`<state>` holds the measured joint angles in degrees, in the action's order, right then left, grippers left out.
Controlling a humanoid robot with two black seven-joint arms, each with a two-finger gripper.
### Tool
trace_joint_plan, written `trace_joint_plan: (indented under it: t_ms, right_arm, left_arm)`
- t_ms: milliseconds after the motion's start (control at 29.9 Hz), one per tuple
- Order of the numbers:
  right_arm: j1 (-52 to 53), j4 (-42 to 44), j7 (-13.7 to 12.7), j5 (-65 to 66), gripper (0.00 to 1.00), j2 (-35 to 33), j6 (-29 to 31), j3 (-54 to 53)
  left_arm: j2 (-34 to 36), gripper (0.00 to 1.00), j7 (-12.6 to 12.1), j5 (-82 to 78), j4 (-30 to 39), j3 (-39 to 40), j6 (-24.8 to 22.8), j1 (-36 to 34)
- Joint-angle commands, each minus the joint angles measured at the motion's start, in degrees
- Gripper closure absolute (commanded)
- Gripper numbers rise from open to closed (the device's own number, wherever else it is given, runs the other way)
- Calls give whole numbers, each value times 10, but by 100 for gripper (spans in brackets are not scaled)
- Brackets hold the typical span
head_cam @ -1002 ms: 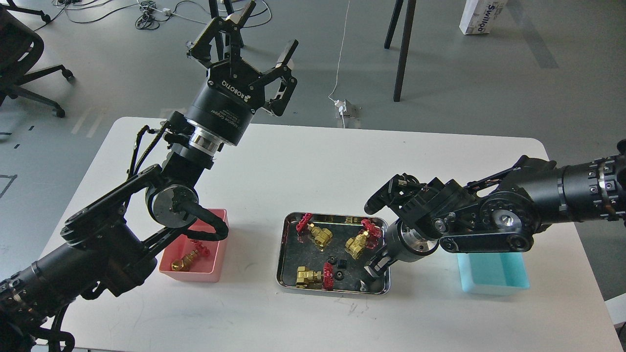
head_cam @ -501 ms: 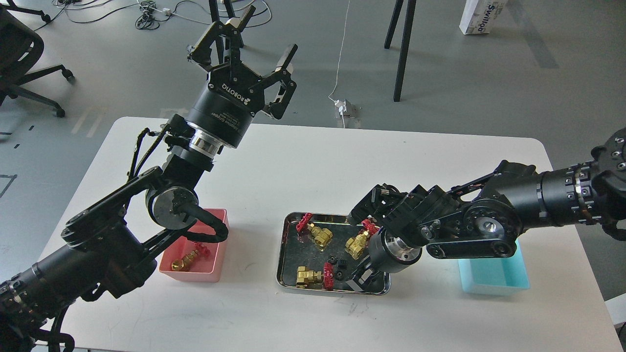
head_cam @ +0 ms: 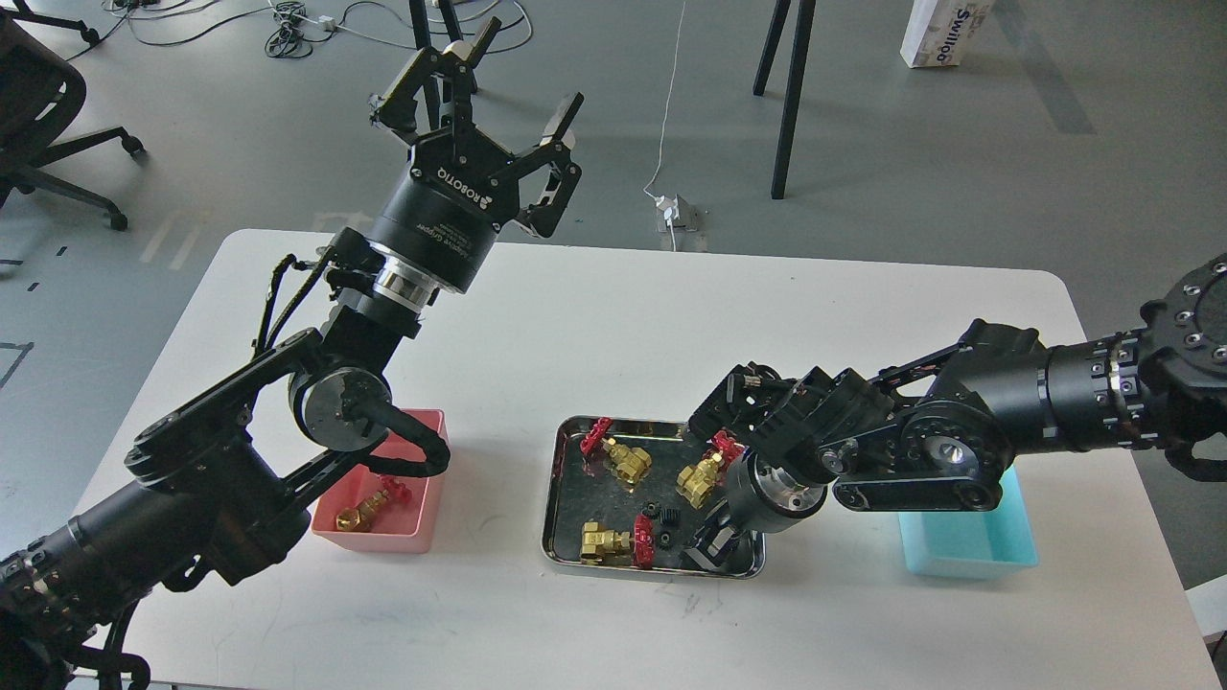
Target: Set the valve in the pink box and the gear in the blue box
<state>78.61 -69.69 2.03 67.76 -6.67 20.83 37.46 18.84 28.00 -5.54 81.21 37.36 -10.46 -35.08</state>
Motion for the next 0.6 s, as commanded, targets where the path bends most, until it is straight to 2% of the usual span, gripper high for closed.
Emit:
trace_joint_plan:
  t_ms: [0,568]
  right_arm:
    - [-2,1,0,0,45,1,0,2]
    - [-12,21,-1,20,46,1,0,1]
  left_arm:
    - [1,22,0,0,-1,0,0,0]
    - [-4,21,0,0,-6,0,0,3]
